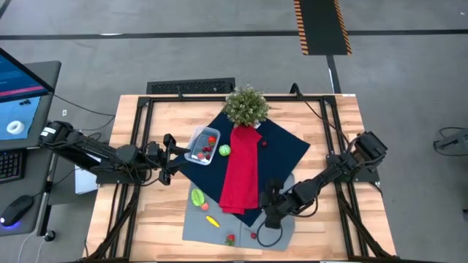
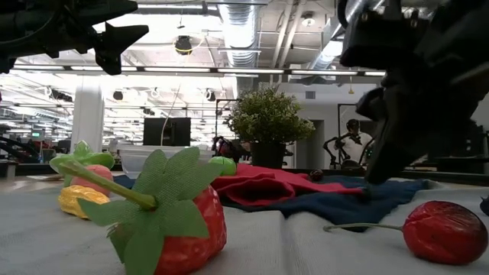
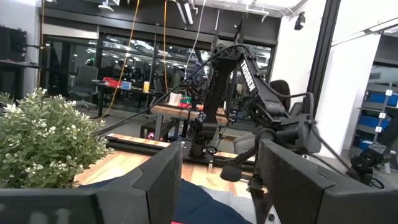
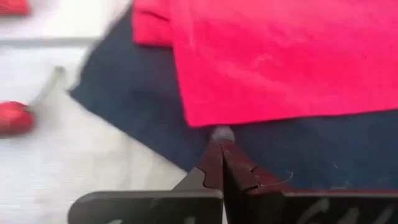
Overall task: Pick and placing Produce into tupperware
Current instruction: Put the left blueberry into the transparent bin
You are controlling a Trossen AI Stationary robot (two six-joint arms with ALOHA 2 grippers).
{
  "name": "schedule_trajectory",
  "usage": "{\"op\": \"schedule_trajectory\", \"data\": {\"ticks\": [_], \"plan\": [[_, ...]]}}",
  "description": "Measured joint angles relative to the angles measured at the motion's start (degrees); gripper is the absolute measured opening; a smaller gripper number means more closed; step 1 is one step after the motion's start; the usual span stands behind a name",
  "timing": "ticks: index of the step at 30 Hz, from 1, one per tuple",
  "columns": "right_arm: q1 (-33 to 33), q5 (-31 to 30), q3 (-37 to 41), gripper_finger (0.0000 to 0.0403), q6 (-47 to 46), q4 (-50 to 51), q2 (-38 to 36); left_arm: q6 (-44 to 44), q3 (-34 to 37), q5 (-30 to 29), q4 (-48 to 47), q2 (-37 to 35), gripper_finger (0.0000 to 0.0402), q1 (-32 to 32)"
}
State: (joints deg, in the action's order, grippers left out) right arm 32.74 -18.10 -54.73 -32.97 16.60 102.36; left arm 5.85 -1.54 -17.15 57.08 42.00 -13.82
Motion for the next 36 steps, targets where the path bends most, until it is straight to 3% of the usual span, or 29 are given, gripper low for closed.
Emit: {"op": "schedule_trajectory", "data": {"ticks": [10, 18, 22, 26, 36], "plan": [[0.54, 0.45, -1.87, 0.0022, 0.43, 2.12, -0.04, 0.0, 0.0, 0.02, 0.0, 0.0, 0.0203, 0.0], [-1.17, 0.11, -1.87, 0.0184, 0.36, 2.82, -0.01, 0.42, 0.0, 0.02, 0.0, 0.0, 0.0203, 0.0], [-2.69, 0.11, -1.86, 0.0239, 1.28, 3.14, 1.16, 0.53, 0.0, 0.02, 0.0, 0.0, 0.0203, 0.0], [-2.82, 0.04, -1.91, 0.0241, 1.53, 2.71, 1.1, 0.57, 0.0, 0.02, 0.0, 0.02, 0.0203, 0.0], [-2.89, 0.56, -1.83, 0.0189, 2.84, 0.89, 2.96, 0.59, 0.0, 0.04, 0.02, 0.0, 0.0203, -0.02]]}}
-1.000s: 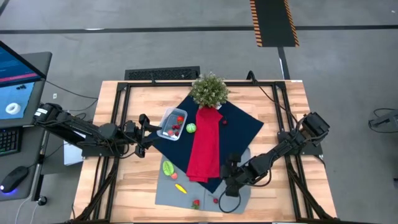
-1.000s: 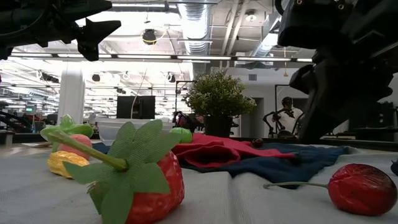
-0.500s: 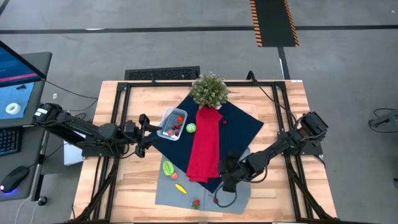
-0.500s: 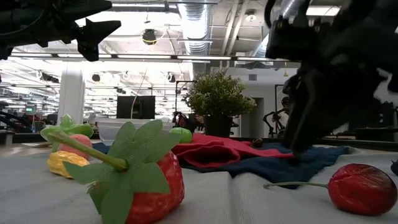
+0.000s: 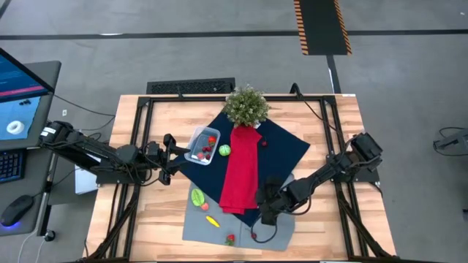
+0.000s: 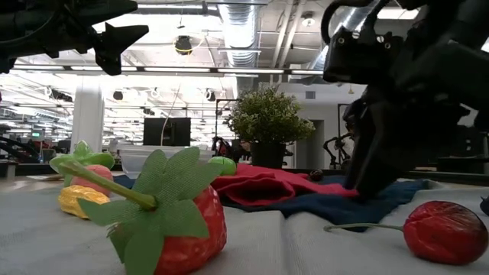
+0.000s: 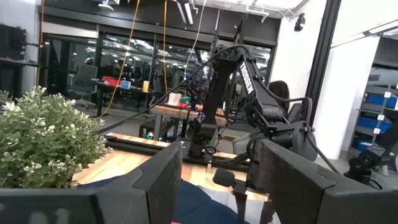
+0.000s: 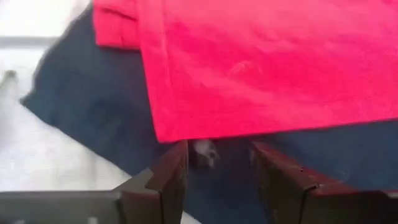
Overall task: Pick and placing Produce into tupperware
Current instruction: Put the left blueberry into the transparent bin
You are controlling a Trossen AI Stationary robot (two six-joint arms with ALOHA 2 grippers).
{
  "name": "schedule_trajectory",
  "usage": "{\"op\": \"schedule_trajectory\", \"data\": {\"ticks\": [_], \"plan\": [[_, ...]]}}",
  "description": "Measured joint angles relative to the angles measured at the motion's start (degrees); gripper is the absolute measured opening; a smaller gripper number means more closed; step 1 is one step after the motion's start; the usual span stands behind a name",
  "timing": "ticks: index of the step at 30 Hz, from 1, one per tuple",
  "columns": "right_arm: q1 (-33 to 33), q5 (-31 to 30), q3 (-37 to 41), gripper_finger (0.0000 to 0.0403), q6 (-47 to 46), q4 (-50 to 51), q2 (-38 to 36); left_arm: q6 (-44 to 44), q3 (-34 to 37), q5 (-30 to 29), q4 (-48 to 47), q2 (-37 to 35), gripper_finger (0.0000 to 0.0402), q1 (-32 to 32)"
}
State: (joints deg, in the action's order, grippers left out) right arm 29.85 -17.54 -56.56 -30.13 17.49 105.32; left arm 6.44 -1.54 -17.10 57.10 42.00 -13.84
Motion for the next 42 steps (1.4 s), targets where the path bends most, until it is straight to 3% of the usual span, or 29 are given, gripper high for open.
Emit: {"op": "schedule_trajectory", "data": {"ticks": [9, 17, 21, 32, 42], "plan": [[-0.11, 1.06, -0.06, 0.0153, 0.24, 0.21, 0.35, -0.02, 0.0, 0.0, 0.17, 0.02, 0.0203, 0.0], [0.22, 1.15, -0.06, 0.0051, 0.73, 0.18, 0.26, -0.02, 0.0, 0.0, 0.17, 0.02, 0.0203, 0.01], [0.52, 0.99, -0.24, 0.0024, 1.67, -0.17, 0.07, -0.02, 0.0, 0.0, 0.18, 0.02, 0.0203, 0.02], [0.39, 3.12, -0.05, 0.0015, 1.44, 0.83, 0.32, 0.0, 0.0, 0.0, 0.19, 0.01, 0.0203, 0.0], [1.06, 6.4, -0.2, 0.0095, -2.3, 3.03, 0.08, 0.0, 0.0, 0.0, 0.22, 0.02, 0.0203, 0.02]]}}
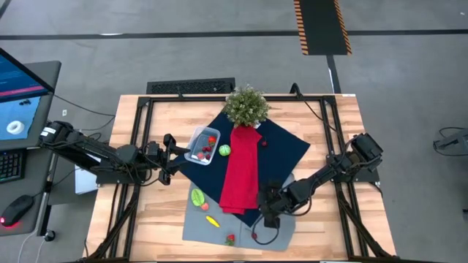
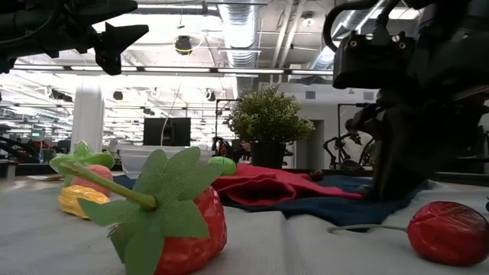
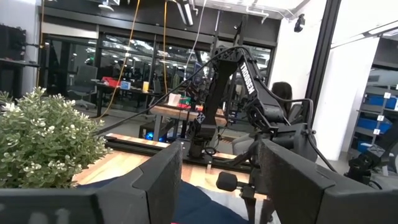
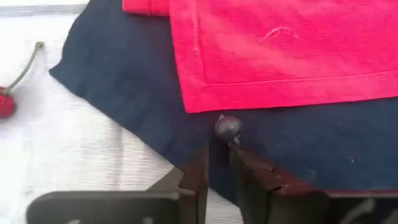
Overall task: Pick and placing Produce into tupperware
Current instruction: Put the left blueberry into the transparent bin
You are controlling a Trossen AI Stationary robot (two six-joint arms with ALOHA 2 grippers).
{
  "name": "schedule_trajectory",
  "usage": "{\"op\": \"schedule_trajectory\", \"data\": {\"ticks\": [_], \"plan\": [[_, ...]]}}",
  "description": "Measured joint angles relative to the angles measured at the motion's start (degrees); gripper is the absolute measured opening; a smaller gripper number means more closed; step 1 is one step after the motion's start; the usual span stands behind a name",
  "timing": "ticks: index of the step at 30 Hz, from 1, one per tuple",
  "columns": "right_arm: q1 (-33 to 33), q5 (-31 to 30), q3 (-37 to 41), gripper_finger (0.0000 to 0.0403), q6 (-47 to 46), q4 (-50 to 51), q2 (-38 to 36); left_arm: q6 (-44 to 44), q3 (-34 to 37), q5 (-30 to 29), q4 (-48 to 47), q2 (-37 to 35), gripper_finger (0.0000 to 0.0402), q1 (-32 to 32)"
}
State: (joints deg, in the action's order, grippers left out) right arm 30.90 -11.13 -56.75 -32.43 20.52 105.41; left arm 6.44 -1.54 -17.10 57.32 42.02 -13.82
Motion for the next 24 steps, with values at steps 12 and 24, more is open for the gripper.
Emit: {"op": "schedule_trajectory", "data": {"ticks": [12, 24], "plan": [[-2.53, 1.04, -0.48, 0.0142, 3.22, 0.43, 0.12, 0.02, 0.0, 0.0, 0.04, 0.0, 0.0203, 0.0], [-2.44, 0.81, -6.5, 0.0123, 6.02, 7.73, 0.42, 0.02, 0.0, 0.01, 0.04, -0.01, 0.0203, -0.02]]}}
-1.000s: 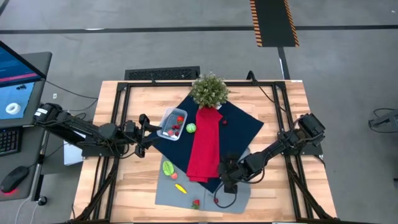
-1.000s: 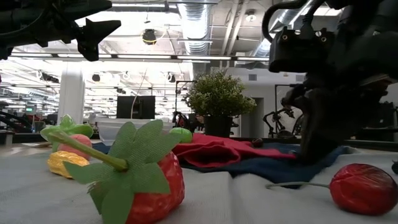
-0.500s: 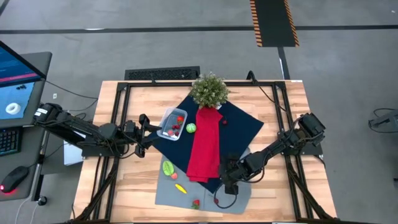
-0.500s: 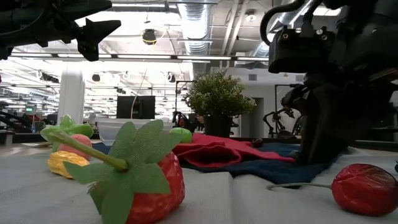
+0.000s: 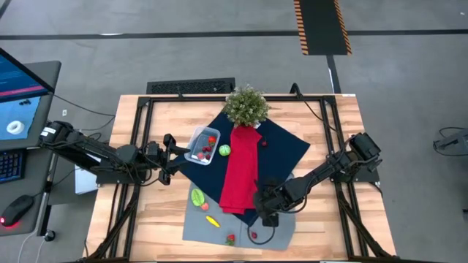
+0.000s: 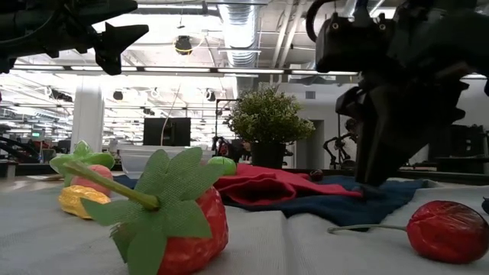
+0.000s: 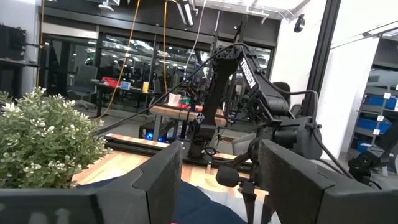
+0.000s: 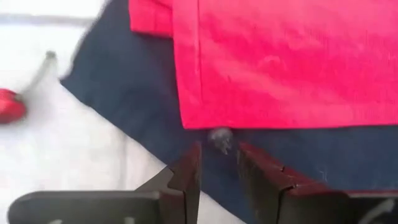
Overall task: Pick and placing Produce into tupperware
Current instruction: Put the left blueberry into the transparent bin
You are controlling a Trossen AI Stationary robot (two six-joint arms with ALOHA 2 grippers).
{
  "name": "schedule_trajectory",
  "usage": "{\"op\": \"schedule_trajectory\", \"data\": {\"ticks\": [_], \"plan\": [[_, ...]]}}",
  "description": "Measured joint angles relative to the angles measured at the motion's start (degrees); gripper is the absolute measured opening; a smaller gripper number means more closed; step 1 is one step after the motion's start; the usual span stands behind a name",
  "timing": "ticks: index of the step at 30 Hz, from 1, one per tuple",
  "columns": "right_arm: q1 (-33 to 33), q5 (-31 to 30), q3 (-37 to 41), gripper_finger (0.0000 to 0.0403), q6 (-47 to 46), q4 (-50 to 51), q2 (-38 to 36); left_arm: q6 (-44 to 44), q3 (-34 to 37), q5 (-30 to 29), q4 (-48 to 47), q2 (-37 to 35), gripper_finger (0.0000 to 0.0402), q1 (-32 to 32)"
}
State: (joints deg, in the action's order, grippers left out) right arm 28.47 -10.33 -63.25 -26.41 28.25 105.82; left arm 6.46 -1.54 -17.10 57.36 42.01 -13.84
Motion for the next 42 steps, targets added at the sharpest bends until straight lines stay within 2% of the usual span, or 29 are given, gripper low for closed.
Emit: {"op": "schedule_trajectory", "data": {"ticks": [13, 27, 42], "plan": [[-0.39, 0.38, -0.1, 0.0127, 2.0, -2.7, 1.15, 0.37, 0.01, 0.02, 0.0, 0.01, 0.0203, 0.01], [-1.25, 1.53, -0.1, 0.01, 2.4, -1.86, 1.36, 0.39, 0.02, 0.26, 0.0, 0.0, 0.0203, 0.02], [-2.05, 2.1, 0.03, 0.0097, 2.18, -1.9, 1.36, 0.42, 0.0, 0.26, -0.02, 0.01, 0.0203, -0.01]]}}
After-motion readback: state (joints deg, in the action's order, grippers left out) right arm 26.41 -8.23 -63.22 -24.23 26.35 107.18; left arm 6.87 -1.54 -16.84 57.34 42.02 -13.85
